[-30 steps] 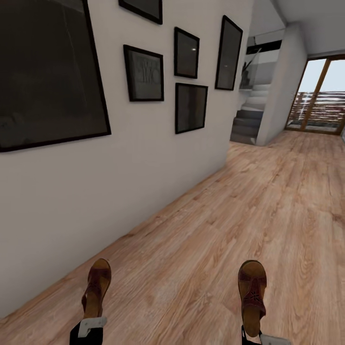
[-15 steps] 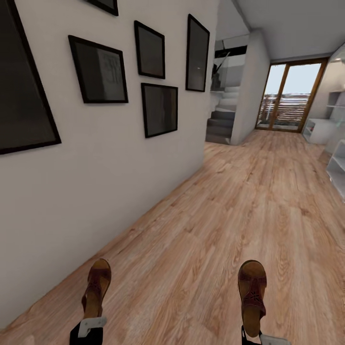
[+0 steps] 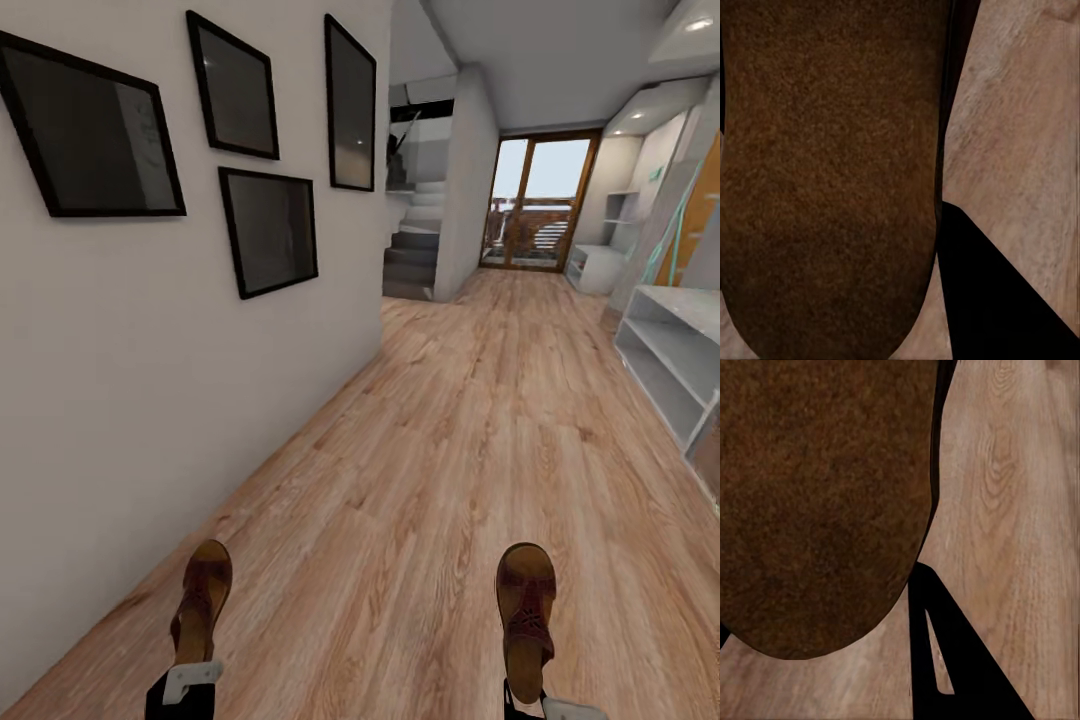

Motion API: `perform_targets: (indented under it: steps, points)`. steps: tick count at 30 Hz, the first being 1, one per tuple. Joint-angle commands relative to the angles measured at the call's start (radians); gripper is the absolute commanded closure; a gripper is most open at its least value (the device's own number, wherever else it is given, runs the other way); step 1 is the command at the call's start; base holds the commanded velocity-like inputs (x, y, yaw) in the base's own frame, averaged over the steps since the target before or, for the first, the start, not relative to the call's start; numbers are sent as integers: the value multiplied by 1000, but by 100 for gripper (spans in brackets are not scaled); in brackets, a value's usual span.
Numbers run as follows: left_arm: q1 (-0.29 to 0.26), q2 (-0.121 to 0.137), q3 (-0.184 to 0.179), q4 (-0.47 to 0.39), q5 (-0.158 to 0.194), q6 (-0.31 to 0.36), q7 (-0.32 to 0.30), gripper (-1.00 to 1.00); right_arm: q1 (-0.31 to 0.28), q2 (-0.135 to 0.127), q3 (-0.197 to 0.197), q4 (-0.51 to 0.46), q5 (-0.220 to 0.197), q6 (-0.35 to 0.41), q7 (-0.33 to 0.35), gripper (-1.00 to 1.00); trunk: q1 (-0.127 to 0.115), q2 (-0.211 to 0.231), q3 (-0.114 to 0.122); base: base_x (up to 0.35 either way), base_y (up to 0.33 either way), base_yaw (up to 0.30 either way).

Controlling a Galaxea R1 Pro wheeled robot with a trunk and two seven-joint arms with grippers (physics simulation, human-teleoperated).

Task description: Pick up the two gym shoes and the two sandals from the corridor floor and place them onto the hallstand (shoe rack) in the corridor, making sure they are on the rack and not on the floor. Arrange them so the two gym shoes are next to each other and the two sandals are next to each other.

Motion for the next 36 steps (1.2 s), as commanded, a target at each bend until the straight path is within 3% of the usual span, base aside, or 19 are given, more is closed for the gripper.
perform_targets:
  steps: [1,36]
  points:
    - [0,-1,9,0,-11,-3,-7,100,-1,1,-3,1,11,-2,-4,100,0,0,-1,340,0,-295]
    - [0,1,10,0,-10,-3,-7,100,-1,1,-2,5,12,-3,-3,100,0,0,15,340,0,-286]
